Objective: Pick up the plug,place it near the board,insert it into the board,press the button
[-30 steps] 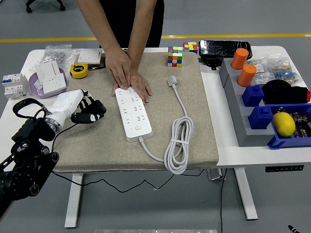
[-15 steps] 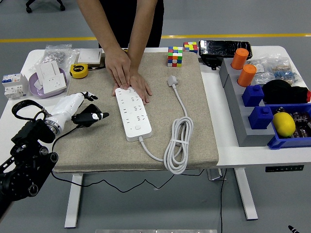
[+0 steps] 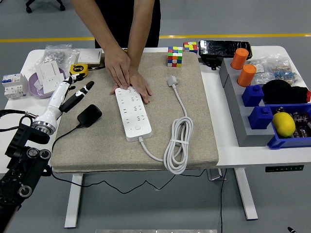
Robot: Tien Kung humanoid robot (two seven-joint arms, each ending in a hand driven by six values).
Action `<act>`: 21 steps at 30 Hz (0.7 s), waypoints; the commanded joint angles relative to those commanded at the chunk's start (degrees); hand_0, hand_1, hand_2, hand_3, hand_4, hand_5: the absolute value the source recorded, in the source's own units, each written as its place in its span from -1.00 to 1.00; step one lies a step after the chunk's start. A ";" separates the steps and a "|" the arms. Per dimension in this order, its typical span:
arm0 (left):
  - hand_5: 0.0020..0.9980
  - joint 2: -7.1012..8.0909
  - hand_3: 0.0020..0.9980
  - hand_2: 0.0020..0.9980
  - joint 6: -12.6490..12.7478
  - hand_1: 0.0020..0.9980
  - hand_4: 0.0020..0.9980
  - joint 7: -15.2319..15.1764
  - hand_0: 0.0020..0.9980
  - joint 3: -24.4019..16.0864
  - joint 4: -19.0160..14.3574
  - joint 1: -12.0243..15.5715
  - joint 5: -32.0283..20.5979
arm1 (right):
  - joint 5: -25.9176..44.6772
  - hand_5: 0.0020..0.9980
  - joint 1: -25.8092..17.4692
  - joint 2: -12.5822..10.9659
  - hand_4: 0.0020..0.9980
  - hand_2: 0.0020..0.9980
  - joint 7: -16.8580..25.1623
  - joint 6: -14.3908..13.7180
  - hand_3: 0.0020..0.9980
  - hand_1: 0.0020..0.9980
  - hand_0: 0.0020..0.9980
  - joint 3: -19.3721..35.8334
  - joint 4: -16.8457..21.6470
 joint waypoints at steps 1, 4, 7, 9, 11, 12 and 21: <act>1.00 -0.37 0.85 0.94 -0.04 0.95 1.00 -0.17 0.73 -0.74 -0.60 0.78 -2.45 | -0.01 0.82 -0.02 0.02 1.00 0.50 0.01 -0.01 0.57 0.50 0.63 0.02 0.00; 1.00 -1.31 0.91 1.00 -0.29 1.00 1.00 -0.51 0.88 -2.18 -1.68 2.76 -8.29 | -0.05 0.81 -0.06 0.12 1.00 0.50 0.04 -0.03 0.57 0.49 0.63 0.13 0.00; 1.00 -2.28 0.91 1.00 -0.92 1.00 1.00 -0.92 0.88 -2.81 -2.55 4.65 -14.91 | -0.03 0.81 -0.10 0.27 1.00 0.50 0.05 -0.04 0.57 0.49 0.63 0.20 0.00; 1.00 -2.86 0.93 0.99 -1.43 1.00 1.00 -1.21 0.92 -3.01 -3.49 6.03 -19.75 | 0.05 0.82 -0.11 0.38 1.00 0.50 0.08 -0.05 0.57 0.49 0.63 0.22 0.00; 1.00 -3.18 0.93 0.99 -1.94 1.00 1.00 -1.42 0.92 -3.20 -4.42 7.06 -24.56 | 0.08 0.82 -0.11 0.47 1.00 0.50 0.12 -0.07 0.57 0.49 0.63 0.33 0.00; 1.00 -3.33 0.93 0.99 -2.19 1.00 1.00 -1.57 0.92 -3.46 -5.02 7.60 -27.17 | 0.02 0.82 -0.10 0.51 1.00 0.50 0.13 -0.07 0.57 0.49 0.63 0.43 0.00; 1.00 -3.39 0.86 0.91 -2.83 0.99 1.00 -1.86 0.91 -6.09 -6.93 9.21 -32.87 | -0.09 0.80 -0.21 0.82 1.00 0.50 0.13 -0.09 0.57 0.50 0.63 0.79 0.00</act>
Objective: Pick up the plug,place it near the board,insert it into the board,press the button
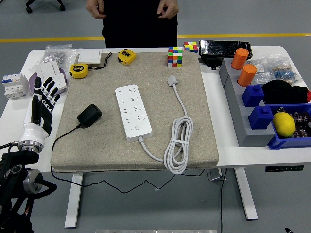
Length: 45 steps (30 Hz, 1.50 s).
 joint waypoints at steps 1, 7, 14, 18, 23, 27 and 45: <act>1.00 -0.06 0.86 0.91 -0.03 0.99 1.00 0.01 0.91 -0.30 -0.07 0.11 0.15 | 0.05 0.80 0.00 0.02 1.00 0.50 0.03 -0.02 0.57 0.50 0.63 -0.03 0.00; 1.00 -0.10 0.84 0.90 -0.01 0.99 1.00 0.23 0.92 -0.31 -0.43 0.50 0.76 | 0.14 0.80 -0.03 0.12 1.00 0.50 0.07 -0.02 0.57 0.50 0.63 -0.13 0.00; 1.00 -0.17 0.81 0.91 -0.26 0.99 1.00 0.69 0.92 0.21 -0.63 0.68 1.67 | 0.12 0.79 0.02 0.18 1.00 0.50 0.07 -0.06 0.57 0.50 0.63 0.06 0.00; 1.00 -0.19 0.80 0.89 -0.25 0.96 1.00 0.76 0.89 0.30 -0.87 0.75 1.72 | 0.02 0.80 0.04 0.16 1.00 0.50 0.05 -0.04 0.57 0.50 0.63 -0.06 0.00; 1.00 -0.10 0.80 0.89 -0.08 0.96 1.00 1.14 0.89 0.48 -1.00 0.96 2.30 | -0.29 0.80 -0.06 0.22 1.00 0.50 0.00 0.03 0.57 0.50 0.63 -0.20 0.00; 1.00 -0.14 0.74 0.80 0.09 0.86 1.00 1.55 0.75 0.67 -1.15 1.34 3.20 | -0.53 0.80 -0.23 0.36 1.00 0.50 -0.03 0.07 0.57 0.50 0.63 -0.25 0.00; 1.00 0.16 0.69 0.74 0.44 0.78 1.00 2.08 0.69 1.33 -1.54 1.63 5.42 | -0.47 0.79 -0.43 0.37 1.00 0.50 -0.08 0.06 0.57 0.49 0.63 -0.42 0.00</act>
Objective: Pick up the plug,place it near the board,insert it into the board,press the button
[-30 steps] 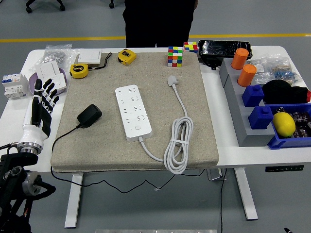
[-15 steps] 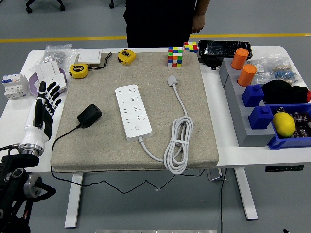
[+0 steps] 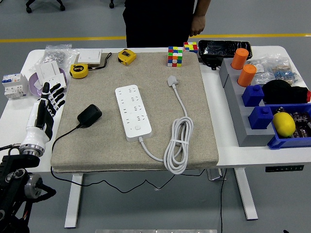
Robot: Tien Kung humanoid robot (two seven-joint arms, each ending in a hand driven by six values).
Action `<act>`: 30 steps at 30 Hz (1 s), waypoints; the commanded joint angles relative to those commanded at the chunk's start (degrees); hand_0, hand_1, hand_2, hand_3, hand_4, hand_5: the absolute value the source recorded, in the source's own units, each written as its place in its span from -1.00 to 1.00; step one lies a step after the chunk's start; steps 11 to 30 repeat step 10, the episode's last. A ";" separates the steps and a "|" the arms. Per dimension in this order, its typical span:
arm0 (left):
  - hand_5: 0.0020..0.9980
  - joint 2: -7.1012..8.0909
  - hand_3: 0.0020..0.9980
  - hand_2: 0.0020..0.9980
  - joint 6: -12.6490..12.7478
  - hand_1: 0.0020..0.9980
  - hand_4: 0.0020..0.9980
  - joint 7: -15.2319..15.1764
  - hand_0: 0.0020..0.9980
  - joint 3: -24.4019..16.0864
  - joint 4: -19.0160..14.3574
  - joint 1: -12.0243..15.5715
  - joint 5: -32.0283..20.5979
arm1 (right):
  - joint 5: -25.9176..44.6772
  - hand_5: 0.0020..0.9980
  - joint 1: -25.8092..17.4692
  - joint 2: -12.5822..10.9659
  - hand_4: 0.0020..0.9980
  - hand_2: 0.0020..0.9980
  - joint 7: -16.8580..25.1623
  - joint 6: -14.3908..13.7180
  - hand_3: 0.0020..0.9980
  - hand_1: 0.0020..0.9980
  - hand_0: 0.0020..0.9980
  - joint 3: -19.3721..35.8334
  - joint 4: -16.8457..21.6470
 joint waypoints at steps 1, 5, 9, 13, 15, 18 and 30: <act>1.00 0.02 0.69 0.74 0.00 0.78 1.00 0.00 0.69 0.05 0.00 0.01 0.02 | 0.02 0.79 0.00 0.01 1.00 0.50 0.01 0.00 0.57 0.49 0.63 -0.01 0.00; 1.00 0.00 0.69 0.73 0.03 0.77 1.00 0.04 0.68 0.08 0.08 0.01 0.29 | 0.03 0.79 0.04 0.03 1.00 0.50 0.00 0.01 0.57 0.50 0.63 -0.02 0.00; 1.00 -0.04 0.69 0.73 0.05 0.77 1.00 -0.02 0.68 0.12 0.06 -0.10 0.33 | -0.03 0.79 0.08 -0.01 1.00 0.50 -0.02 -0.02 0.57 0.50 0.63 0.18 0.00; 1.00 -0.04 0.69 0.73 0.06 0.77 1.00 -0.03 0.68 0.12 0.05 -0.11 0.33 | -0.01 0.79 0.08 -0.02 1.00 0.50 0.00 -0.03 0.57 0.50 0.63 0.20 0.00; 1.00 -0.04 0.69 0.73 0.06 0.77 1.00 -0.03 0.68 0.12 0.05 -0.11 0.33 | -0.01 0.79 0.08 -0.02 1.00 0.50 0.00 -0.03 0.57 0.50 0.63 0.20 0.00; 1.00 -0.04 0.69 0.73 0.06 0.77 1.00 -0.03 0.68 0.12 0.05 -0.11 0.33 | -0.01 0.79 0.08 -0.02 1.00 0.50 0.00 -0.03 0.57 0.50 0.63 0.20 0.00; 1.00 -0.04 0.69 0.73 0.06 0.77 1.00 -0.03 0.68 0.12 0.05 -0.11 0.33 | -0.01 0.79 0.08 -0.02 1.00 0.50 0.00 -0.03 0.57 0.50 0.63 0.20 0.00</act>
